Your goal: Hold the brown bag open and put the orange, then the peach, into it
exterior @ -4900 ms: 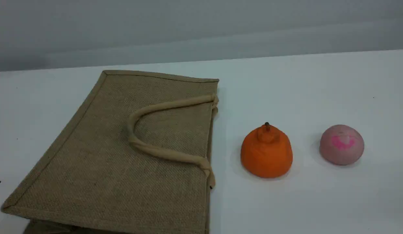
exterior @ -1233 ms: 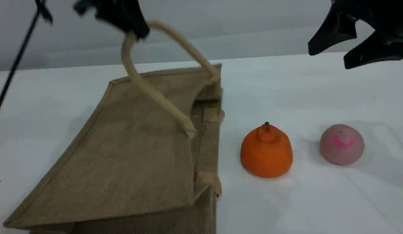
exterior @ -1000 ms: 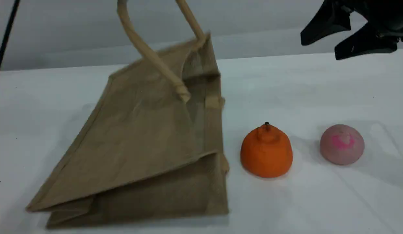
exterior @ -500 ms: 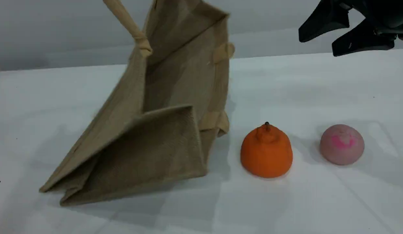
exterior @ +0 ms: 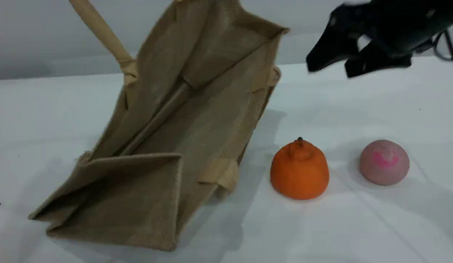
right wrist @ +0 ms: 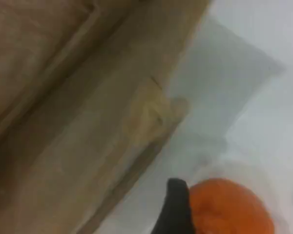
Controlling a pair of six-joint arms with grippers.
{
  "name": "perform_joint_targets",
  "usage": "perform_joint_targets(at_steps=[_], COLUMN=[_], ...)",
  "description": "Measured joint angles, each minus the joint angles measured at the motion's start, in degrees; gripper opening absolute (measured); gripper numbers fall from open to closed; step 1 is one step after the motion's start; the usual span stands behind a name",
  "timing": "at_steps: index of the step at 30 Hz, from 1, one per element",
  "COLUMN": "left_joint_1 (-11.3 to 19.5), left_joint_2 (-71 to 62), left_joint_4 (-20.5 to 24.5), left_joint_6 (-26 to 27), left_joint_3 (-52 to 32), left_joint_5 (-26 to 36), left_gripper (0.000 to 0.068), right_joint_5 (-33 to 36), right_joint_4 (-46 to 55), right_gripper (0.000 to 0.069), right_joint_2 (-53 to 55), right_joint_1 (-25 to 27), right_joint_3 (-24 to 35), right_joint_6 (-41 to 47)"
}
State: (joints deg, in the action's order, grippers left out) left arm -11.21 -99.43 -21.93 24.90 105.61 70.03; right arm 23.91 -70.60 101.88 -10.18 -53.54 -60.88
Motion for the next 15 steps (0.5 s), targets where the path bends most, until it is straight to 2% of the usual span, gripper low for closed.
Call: perform_joint_targets(at_steps=[6,15], left_joint_1=[0.0,0.0], left_joint_2=[0.3,0.2], left_joint_4=[-0.2,-0.8], left_joint_6=[0.1,0.0], left_joint_3=[0.0,0.0], left_joint_5=[0.0,0.0], left_gripper=[0.0088,0.0088], right_joint_5=[-0.5,-5.5], right_joint_4=[0.0,-0.4], right_gripper=[0.0533,0.0533], right_joint_2=[5.9,10.8], right_joint_1=[-3.5,-4.2], right_joint_3=[0.0,0.0], right_joint_6=[0.1,-1.7])
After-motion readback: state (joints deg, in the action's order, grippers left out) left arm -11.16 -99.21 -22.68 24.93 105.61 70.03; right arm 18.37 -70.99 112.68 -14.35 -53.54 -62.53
